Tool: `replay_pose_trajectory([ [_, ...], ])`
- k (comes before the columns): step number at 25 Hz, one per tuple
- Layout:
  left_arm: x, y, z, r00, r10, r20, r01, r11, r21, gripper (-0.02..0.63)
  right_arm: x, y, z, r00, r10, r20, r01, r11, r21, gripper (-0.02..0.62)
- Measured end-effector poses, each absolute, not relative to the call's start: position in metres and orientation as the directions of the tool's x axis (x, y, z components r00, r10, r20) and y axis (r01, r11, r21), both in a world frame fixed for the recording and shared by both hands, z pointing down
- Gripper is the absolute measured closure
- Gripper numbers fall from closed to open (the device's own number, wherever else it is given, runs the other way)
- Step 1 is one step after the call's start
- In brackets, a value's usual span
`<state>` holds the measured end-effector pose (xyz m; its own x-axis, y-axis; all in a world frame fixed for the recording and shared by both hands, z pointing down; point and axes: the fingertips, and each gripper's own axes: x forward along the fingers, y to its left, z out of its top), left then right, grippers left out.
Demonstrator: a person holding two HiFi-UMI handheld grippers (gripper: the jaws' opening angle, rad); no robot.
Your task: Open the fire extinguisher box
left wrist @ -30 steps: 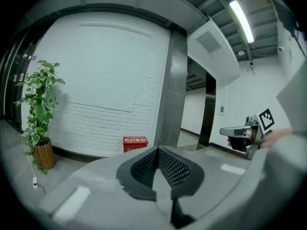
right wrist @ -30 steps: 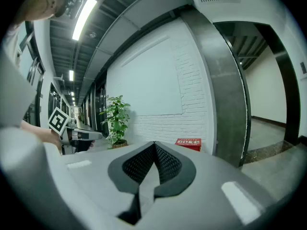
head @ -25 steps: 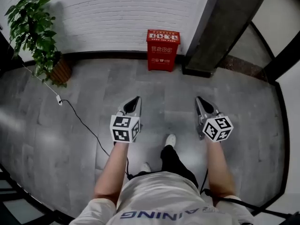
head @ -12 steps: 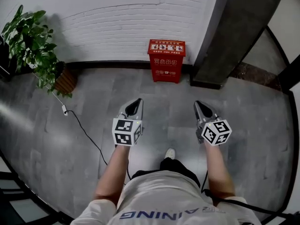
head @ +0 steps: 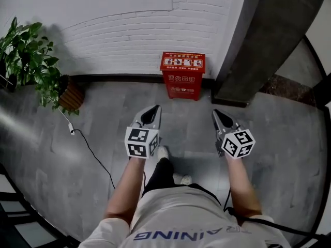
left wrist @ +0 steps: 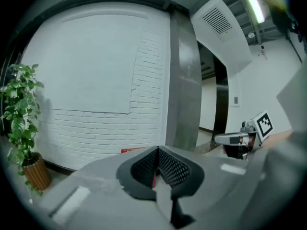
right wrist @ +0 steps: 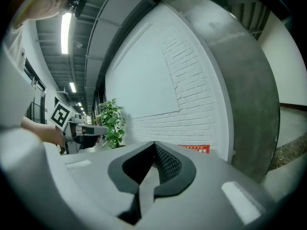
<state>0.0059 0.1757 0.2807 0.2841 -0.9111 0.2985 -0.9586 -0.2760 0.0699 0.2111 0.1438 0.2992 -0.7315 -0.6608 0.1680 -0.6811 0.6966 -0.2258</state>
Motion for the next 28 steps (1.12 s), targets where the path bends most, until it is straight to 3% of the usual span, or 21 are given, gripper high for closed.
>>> replay_pose_trajectory([
  [9,-0.025,0.028,0.302,0.356,-0.885,0.299,-0.934,-0.337,0.115,0.601,0.178,0.010,0.308,-0.685,-0.696,0.214,-0.729,0.655,-0.201,0.592],
  [17,-0.097,-0.113,0.304,0.400,-0.858,0.321,-0.914,-0.397,0.079,0.601,0.138,-0.115,0.295,-0.610,-0.767,0.200,-0.792,0.578,-0.199,0.592],
  [28,-0.102,-0.197,0.339,0.415,-0.829,0.376,-0.909,-0.397,0.128,0.601,0.146,-0.211,0.326,-0.589,-0.760,0.274,-0.808,0.555,-0.198,0.592],
])
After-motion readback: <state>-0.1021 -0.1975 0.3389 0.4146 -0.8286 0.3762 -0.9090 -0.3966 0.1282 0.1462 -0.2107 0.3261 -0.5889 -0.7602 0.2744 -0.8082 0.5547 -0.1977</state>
